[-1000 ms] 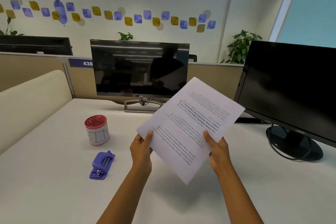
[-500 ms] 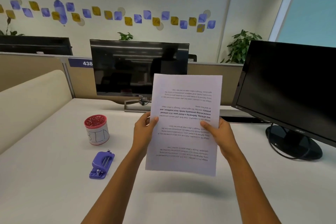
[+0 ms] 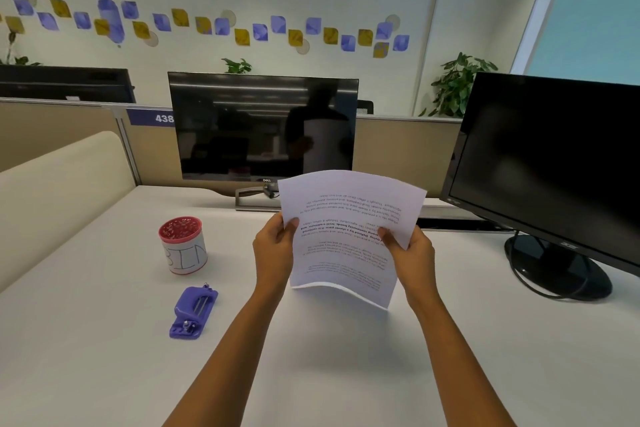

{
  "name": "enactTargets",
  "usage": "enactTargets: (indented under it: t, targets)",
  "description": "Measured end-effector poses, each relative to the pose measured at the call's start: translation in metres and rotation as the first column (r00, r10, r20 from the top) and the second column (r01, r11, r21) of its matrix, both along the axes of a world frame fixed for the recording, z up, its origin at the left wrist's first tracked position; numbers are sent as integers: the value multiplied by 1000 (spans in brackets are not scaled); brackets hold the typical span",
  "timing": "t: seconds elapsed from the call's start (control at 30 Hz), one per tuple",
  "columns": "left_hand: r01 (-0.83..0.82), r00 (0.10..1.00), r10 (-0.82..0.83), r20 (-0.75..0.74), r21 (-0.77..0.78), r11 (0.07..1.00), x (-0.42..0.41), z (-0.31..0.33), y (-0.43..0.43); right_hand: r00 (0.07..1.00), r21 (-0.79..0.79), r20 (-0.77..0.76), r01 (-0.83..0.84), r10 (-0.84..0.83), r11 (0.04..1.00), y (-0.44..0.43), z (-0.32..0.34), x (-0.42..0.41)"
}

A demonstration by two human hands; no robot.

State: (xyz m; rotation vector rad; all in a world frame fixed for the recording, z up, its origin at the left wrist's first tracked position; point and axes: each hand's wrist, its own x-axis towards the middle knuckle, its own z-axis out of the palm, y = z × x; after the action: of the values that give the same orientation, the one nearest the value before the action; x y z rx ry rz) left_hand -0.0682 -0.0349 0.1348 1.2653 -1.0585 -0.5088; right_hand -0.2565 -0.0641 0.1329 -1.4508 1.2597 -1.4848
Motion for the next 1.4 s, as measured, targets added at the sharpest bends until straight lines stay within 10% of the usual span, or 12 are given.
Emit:
enactTargets:
  t: [1.0,1.23,1.4]
  targets:
    - [99,988,-94,-126,35,994,6,7,6,996,99,-40,-74,78,992,-10,-8,-26]
    - [98,699,-100,-708,-43,994,19,18,11,1000,186,3,-26,26,982,-8,-26,-43]
    - [163,481,-145,-865,-74,984,16,11,10,889,263,443,-250,113,932,-6,-30,-36]
